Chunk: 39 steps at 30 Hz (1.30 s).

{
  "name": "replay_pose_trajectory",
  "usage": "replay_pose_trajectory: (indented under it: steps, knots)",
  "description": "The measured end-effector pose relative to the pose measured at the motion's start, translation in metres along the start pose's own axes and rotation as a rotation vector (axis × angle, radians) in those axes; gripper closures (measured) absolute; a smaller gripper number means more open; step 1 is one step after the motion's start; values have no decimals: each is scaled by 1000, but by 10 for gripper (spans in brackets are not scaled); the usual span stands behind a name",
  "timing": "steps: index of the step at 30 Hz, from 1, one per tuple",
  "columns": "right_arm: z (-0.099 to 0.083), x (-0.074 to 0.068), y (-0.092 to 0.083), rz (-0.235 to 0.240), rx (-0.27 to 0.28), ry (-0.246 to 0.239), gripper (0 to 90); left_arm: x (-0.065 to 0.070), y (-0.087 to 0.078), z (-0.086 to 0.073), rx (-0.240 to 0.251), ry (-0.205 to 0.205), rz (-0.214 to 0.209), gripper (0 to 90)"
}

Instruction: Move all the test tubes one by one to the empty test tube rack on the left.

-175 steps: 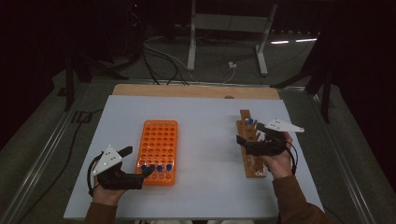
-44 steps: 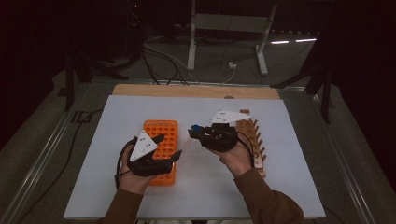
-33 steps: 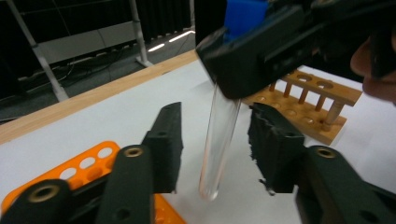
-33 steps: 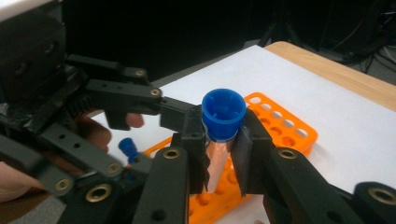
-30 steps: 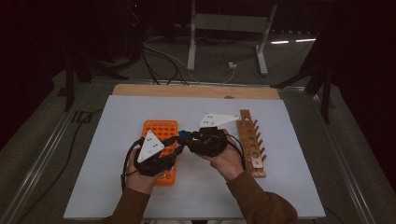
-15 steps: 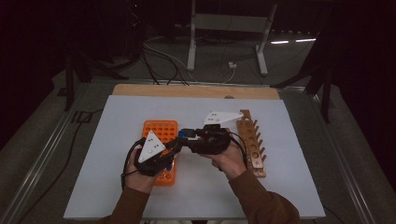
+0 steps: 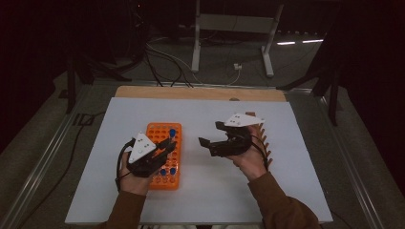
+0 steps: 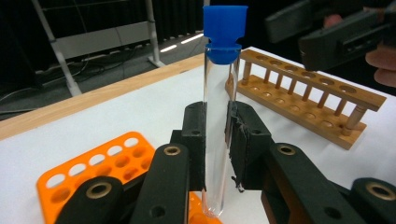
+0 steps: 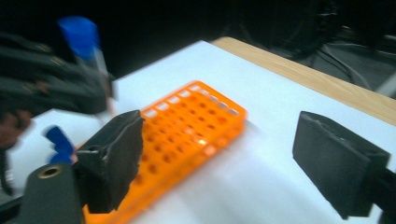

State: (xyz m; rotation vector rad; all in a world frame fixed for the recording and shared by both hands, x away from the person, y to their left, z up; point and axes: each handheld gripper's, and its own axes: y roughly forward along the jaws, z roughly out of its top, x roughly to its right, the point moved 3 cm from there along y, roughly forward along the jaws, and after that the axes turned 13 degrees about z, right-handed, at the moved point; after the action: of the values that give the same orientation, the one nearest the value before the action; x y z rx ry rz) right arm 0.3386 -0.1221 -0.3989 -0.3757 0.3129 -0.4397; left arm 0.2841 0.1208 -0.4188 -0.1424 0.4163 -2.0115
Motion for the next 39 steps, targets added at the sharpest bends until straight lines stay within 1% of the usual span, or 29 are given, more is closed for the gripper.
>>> replay_pose_trajectory:
  steps: [6,9,14,18,22,26,28,31,34,39]
  knots:
    - [-17,18,-16,-48,7,30,97,-13,-6,-6,-3,-24,26,783]
    - [-24,25,-24,-63,14,47,76,-19,-11,-8,-2,-31,37,783]
    - [-34,34,-37,-84,26,66,28,-29,-18,-12,3,-51,58,783]
    - [-41,39,-47,-112,37,67,0,-37,-25,-15,17,-66,79,783]
    - [-48,42,-57,-143,46,63,0,-43,-31,-21,14,-77,92,783]
    - [-52,43,-67,-159,55,67,0,-49,-37,-27,18,-100,99,783]
    - [-54,43,-72,-163,66,68,0,-52,-39,-30,15,-105,102,783]
    - [-55,43,-78,-183,73,61,0,-54,-41,-33,15,-112,102,783]
    - [-57,42,-84,-187,91,61,0,-55,-42,-36,14,-119,104,782]
    - [-61,42,-92,-203,100,58,0,-56,-45,-42,18,-132,98,782]
